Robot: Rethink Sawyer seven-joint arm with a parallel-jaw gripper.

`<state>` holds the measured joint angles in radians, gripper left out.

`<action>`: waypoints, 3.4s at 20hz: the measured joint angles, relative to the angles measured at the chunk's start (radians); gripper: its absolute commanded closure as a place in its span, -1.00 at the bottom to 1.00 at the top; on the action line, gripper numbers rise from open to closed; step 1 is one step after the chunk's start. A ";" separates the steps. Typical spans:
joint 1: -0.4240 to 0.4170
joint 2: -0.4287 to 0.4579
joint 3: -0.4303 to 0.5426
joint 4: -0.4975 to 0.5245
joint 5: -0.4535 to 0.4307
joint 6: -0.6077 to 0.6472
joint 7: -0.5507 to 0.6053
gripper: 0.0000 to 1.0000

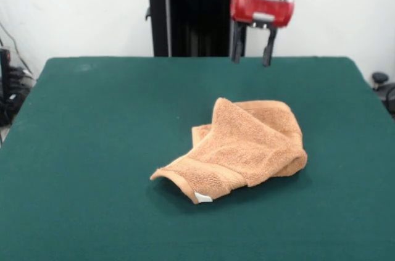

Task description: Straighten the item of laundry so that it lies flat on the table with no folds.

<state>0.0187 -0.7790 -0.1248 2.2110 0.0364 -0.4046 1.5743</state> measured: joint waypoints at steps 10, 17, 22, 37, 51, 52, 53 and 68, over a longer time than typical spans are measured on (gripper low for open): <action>-0.005 -0.066 -0.001 -0.020 0.022 0.013 0.000 -1.00; 0.005 0.068 0.000 -0.101 0.046 0.013 0.000 -1.00; 0.021 0.157 -0.001 -0.159 0.079 0.013 0.000 -1.00; 0.032 0.347 -0.001 -0.291 0.101 0.013 0.000 -1.00; 0.033 0.407 -0.005 -0.336 0.101 0.017 0.000 -1.00; 0.034 0.407 -0.005 -0.337 0.101 0.017 0.000 1.00; 0.033 0.407 -0.006 -0.338 0.101 0.017 0.000 1.00; 0.086 0.313 -0.070 -0.338 0.102 0.244 0.000 1.00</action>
<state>0.1045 -0.4655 -0.1953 1.8727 0.1383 -0.1608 1.5743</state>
